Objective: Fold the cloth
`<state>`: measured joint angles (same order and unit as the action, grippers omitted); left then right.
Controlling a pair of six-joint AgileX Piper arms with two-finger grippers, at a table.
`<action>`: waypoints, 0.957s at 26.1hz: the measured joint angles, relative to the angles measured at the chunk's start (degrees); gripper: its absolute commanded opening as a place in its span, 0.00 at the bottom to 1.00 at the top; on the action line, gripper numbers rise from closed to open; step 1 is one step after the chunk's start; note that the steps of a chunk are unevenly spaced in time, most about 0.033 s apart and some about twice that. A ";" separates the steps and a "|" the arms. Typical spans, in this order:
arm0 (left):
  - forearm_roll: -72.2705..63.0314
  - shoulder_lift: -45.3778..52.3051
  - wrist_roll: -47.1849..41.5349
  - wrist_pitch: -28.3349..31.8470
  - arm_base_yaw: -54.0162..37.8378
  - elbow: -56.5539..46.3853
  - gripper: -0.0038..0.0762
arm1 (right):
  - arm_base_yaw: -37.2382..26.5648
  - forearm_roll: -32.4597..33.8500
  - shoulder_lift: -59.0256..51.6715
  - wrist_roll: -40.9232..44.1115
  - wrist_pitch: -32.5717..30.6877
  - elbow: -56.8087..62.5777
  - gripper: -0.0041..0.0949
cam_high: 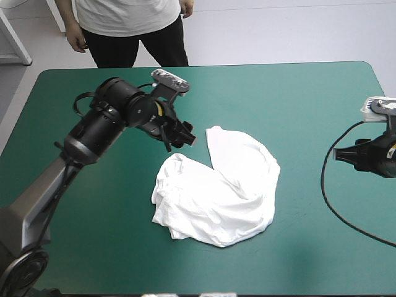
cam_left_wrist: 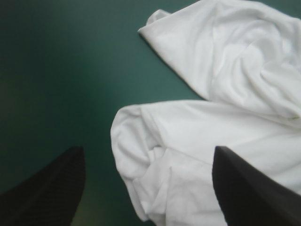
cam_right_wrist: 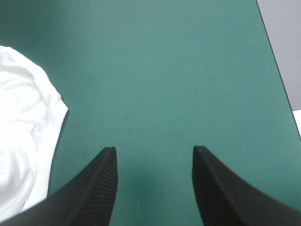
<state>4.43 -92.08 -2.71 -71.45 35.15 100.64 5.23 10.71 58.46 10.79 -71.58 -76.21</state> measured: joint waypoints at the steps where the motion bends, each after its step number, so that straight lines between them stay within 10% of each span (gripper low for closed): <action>1: 0.00 1.89 -0.97 0.00 -1.27 -3.05 0.73 | 0.00 -0.45 0.00 0.00 0.00 0.00 0.50; 25: -3.41 -16.68 1.95 7.57 -8.40 -14.83 0.73 | 0.00 -2.37 0.00 0.00 0.00 0.00 0.50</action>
<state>1.01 -108.76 -0.76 -63.87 26.75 85.81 5.23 8.34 58.46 10.79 -71.58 -76.21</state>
